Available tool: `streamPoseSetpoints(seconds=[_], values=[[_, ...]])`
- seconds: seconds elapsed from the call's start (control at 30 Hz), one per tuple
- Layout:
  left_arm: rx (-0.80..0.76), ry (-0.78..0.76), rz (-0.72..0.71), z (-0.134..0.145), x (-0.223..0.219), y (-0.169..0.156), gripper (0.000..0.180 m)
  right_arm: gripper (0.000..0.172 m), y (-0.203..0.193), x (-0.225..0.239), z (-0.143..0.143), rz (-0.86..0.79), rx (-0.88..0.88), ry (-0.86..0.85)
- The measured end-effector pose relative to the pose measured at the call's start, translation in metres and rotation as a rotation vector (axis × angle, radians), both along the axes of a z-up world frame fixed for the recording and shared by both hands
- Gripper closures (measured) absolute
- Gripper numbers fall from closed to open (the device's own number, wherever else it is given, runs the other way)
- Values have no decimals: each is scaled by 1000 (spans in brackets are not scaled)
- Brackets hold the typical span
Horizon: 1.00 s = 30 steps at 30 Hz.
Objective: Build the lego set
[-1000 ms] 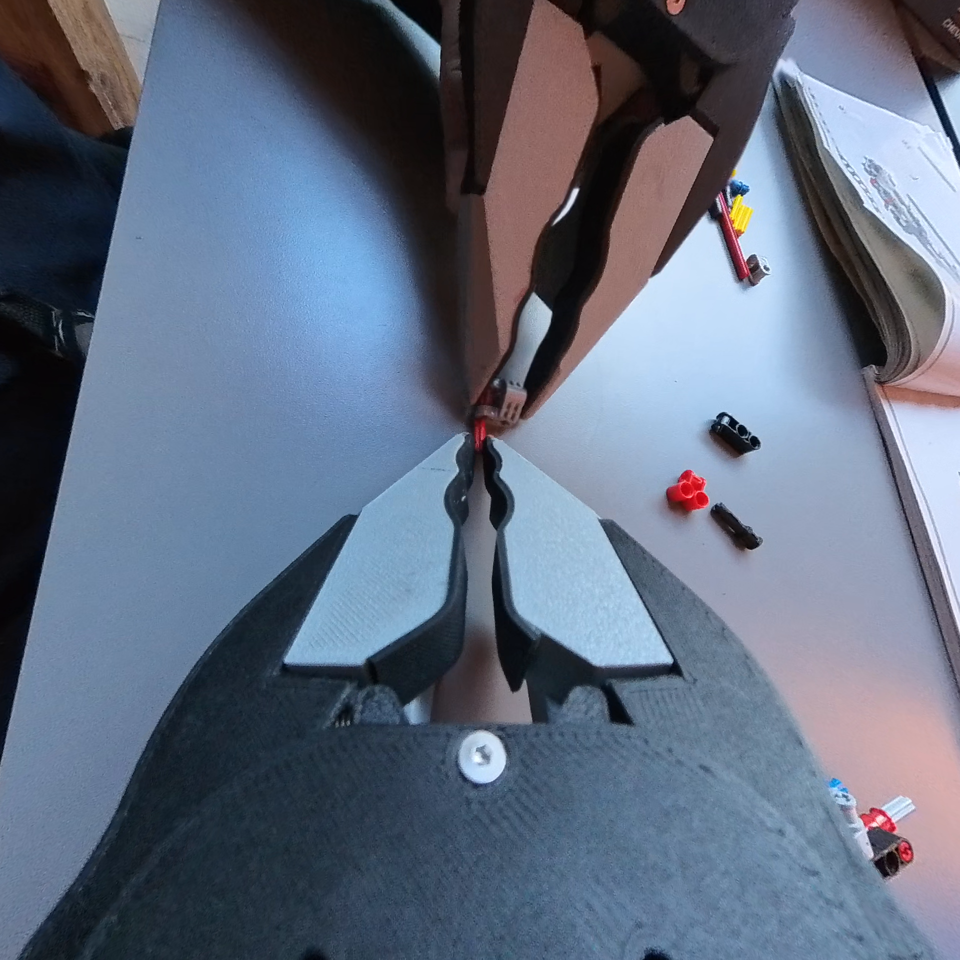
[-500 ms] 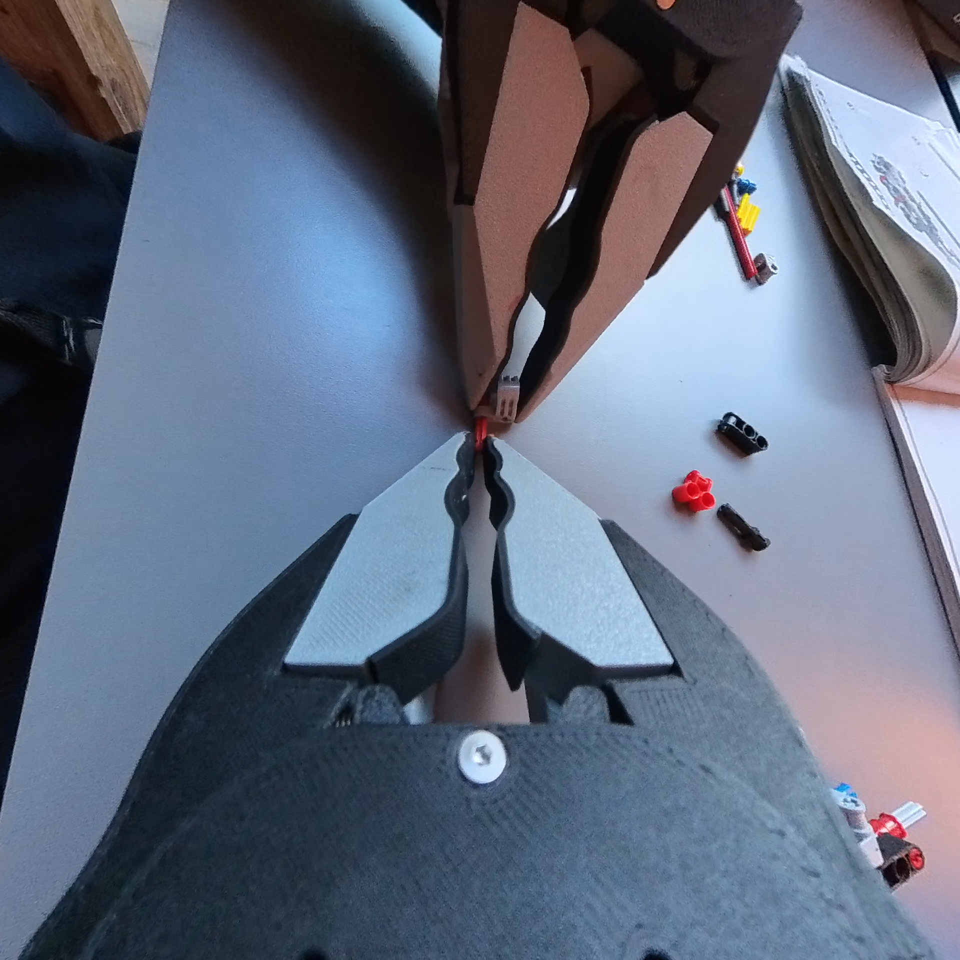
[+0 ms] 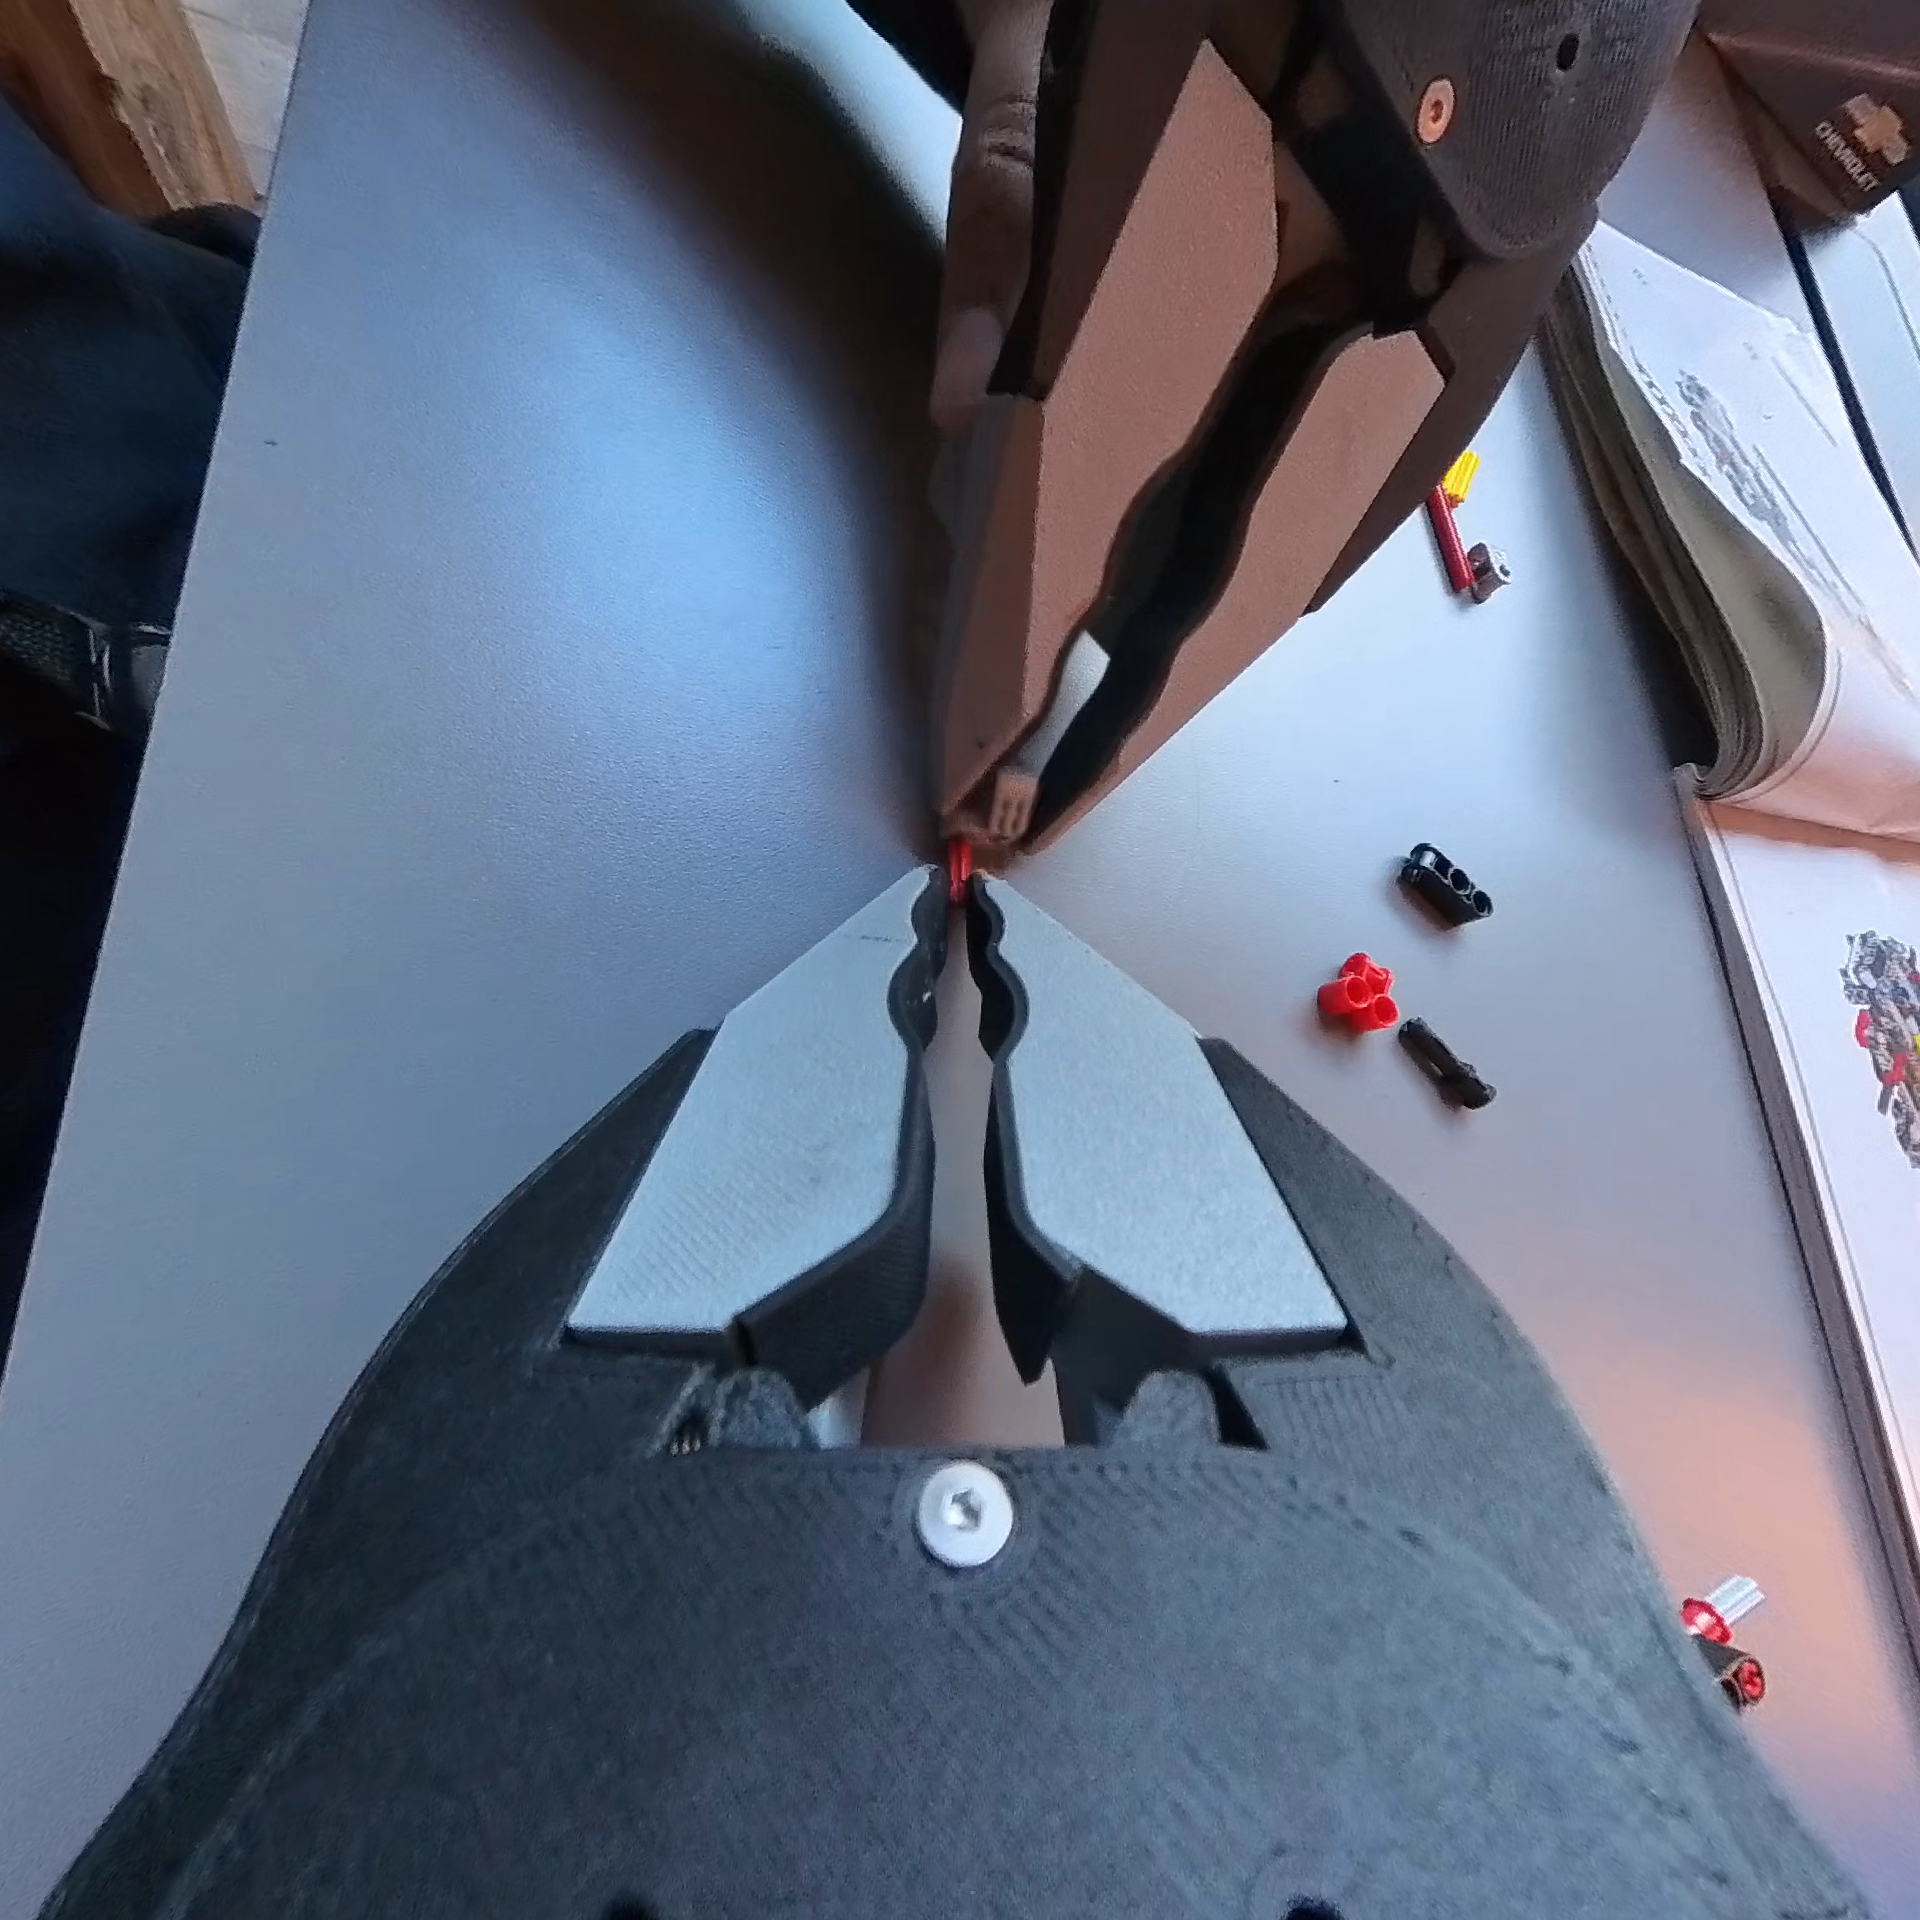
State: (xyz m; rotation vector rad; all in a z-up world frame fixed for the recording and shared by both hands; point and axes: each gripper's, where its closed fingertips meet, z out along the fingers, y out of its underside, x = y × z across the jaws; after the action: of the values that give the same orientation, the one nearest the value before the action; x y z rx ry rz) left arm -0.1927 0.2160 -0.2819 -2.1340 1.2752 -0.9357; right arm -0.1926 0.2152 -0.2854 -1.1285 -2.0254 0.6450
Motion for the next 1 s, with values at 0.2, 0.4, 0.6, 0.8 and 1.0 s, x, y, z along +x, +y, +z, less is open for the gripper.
streamPoseSetpoints(seconds=[0.2, 0.4, 0.6, 0.8, 1.0], values=[[29, 31, 23, 1, -4, 1, 153, 171, -2, 1, 0, 13, -13, -8], [68, 131, 45, -1, 0, 3, 153, 171, -2, 2, 0, 16, -51, -24], [123, 213, 30, -4, -2, 1, 167, 172, -2, 2, 0, 17, -47, -22], [94, 186, 22, -3, 1, -3, 167, 172, -1, 2, 0, 16, -52, -22], [71, 211, 39, -1, 0, -6, 150, 172, -2, 3, 1, 22, -33, -14]])
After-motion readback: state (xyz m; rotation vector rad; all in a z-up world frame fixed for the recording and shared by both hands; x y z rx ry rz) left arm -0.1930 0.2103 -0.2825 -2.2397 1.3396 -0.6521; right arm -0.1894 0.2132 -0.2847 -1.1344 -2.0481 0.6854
